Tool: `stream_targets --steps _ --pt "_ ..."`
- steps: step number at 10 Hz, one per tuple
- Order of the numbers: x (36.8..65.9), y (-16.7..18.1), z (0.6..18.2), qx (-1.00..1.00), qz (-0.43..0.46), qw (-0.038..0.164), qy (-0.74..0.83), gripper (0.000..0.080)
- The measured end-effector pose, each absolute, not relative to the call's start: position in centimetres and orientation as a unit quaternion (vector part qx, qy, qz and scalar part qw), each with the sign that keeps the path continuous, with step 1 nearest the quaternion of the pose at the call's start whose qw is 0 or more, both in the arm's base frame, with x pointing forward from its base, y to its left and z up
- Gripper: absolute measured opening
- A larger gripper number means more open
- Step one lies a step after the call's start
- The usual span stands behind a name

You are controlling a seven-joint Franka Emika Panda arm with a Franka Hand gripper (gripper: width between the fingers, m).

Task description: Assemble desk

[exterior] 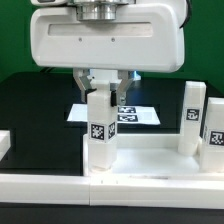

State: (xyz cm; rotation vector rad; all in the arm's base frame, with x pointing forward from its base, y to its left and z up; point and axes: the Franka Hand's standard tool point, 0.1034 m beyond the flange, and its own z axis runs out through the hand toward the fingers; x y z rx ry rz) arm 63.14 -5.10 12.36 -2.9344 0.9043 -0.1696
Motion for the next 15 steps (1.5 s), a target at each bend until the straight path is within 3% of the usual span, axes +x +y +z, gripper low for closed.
stream_targets --steps 3,5,9,10,11,12,13,15 --pt "63.1 -5.2 12.2 -0.841 -0.045 0.039 0.537 0.0284" --pt "62.9 -5.4 12.2 -0.729 -0.031 0.065 0.681 0.0284" --pt "62.9 -5.4 12.1 -0.661 -0.022 0.072 0.747 0.0285" --pt "62.9 -5.3 12.1 -0.691 -0.027 0.069 0.719 0.0379" --pt "62.9 -4.6 12.0 -0.734 -0.032 0.066 0.676 0.0555" --pt "62.9 -4.2 11.9 -0.790 -0.037 0.064 0.609 0.0555" --pt "62.9 -4.3 11.8 -0.848 -0.042 0.060 0.524 0.0633" --pt "62.7 -4.5 11.4 -0.892 -0.045 0.053 0.447 0.0646"
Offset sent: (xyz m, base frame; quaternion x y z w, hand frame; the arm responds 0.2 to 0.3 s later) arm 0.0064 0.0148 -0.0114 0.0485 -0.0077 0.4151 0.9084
